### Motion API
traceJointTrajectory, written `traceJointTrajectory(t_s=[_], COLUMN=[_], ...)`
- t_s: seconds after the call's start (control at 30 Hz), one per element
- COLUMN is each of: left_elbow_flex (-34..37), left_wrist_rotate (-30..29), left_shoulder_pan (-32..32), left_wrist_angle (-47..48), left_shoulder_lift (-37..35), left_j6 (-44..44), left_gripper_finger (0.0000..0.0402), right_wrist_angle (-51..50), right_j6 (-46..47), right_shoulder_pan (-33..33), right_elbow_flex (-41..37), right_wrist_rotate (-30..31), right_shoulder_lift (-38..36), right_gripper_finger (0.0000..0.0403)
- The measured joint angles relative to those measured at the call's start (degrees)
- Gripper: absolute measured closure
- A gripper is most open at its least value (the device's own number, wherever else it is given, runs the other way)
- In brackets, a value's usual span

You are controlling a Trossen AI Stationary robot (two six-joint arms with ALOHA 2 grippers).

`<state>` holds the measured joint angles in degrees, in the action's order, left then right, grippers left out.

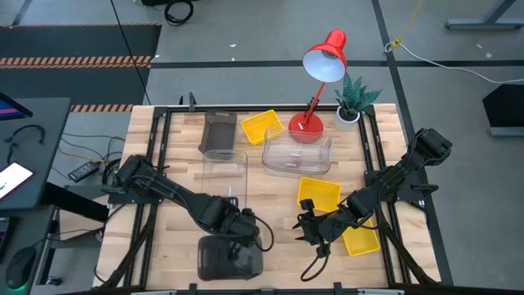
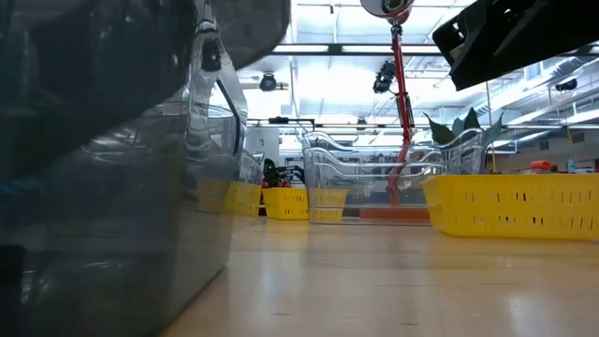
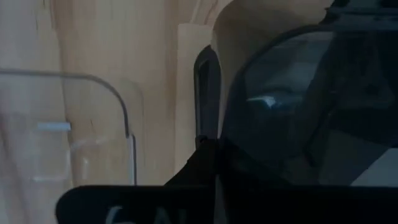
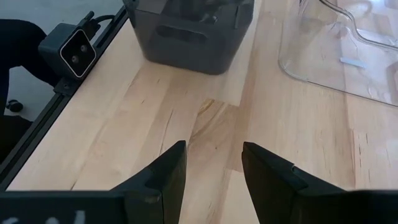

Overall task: Stack baskets by color
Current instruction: Stack the left black bin on the right black bin

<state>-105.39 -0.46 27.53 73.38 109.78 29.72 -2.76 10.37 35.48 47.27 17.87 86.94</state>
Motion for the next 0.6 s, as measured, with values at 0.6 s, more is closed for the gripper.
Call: traceJointTrajectory(t_s=[0.6], left_elbow_flex=[-1.2], left_wrist_rotate=[5.8], left_shoulder_pan=[-2.9], left_wrist_angle=[4.9], left_shoulder_lift=[0.0], left_j6=[3.6], left_gripper_finger=[0.0396], right_wrist_angle=[0.0], right_j6=[0.0], right_shoulder_pan=[0.0], right_elbow_flex=[0.0], right_wrist_rotate=[0.4], right_shoulder_lift=[0.0], right_gripper_finger=[0.0241])
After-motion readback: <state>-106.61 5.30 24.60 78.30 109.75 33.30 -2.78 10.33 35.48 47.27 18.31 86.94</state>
